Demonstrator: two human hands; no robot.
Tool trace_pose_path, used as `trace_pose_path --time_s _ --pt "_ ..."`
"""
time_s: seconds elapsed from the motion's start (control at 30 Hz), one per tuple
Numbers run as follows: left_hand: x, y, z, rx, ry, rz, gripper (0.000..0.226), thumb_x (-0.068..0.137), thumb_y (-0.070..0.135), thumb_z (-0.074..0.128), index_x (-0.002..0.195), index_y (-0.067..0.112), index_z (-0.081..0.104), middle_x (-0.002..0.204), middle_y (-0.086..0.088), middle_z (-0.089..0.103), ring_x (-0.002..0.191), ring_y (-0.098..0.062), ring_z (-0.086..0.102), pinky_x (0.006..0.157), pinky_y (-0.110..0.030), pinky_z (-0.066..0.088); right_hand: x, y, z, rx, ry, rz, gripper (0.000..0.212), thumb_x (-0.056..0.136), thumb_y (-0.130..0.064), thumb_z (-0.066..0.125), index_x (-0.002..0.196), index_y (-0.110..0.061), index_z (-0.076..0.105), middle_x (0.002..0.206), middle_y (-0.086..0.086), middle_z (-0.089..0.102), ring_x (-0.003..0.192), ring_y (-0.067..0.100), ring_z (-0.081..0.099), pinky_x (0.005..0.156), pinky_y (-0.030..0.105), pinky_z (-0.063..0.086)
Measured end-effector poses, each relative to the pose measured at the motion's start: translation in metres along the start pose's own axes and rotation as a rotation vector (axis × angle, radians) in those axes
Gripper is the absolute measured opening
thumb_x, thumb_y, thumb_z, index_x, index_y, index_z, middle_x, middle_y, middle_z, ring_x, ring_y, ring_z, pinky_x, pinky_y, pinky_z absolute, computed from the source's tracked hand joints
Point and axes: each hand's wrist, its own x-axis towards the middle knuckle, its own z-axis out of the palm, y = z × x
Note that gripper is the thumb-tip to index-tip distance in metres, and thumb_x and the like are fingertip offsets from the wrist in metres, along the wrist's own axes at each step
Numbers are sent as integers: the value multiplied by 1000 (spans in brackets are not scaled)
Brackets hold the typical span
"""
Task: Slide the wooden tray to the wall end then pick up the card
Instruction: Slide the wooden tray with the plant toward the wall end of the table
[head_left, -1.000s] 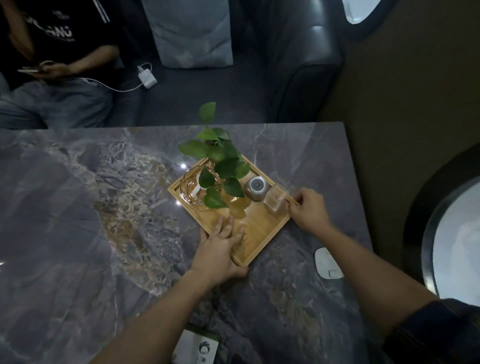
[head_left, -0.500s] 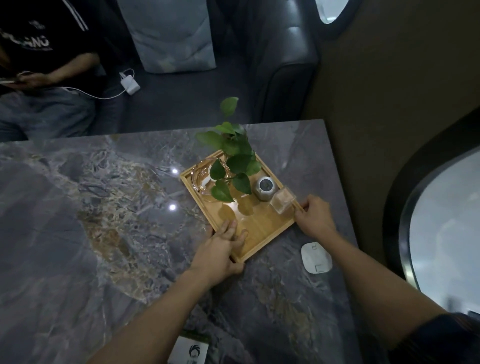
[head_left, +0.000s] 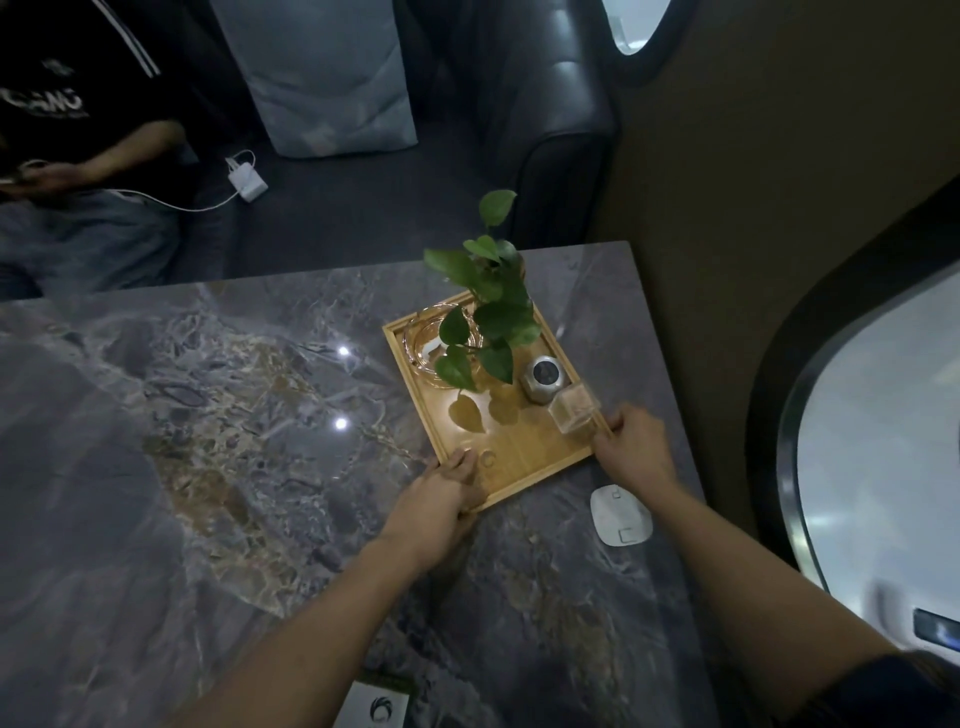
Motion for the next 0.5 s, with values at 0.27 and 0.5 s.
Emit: trace_pose_path --time_s 0.27,0.5 --pt "4 3 -3 -8 0 18 30 89 19 61 117 22 70 161 -12 28 150 -26 22 121 -33 11 -7 2 -1 -17 11 48 14 79 -11 59 66 -14 55 62 2 59 55 12 55 42 23 34" --pt "6 4 -11 -16 -6 60 29 90 19 62 117 19 72 160 -12 31 150 -25 23 121 -31 10 -14 4 -1 -9 21 105 19 81 -10 58 63 -16 54 60 2 59 52 12 55 42 22 33"
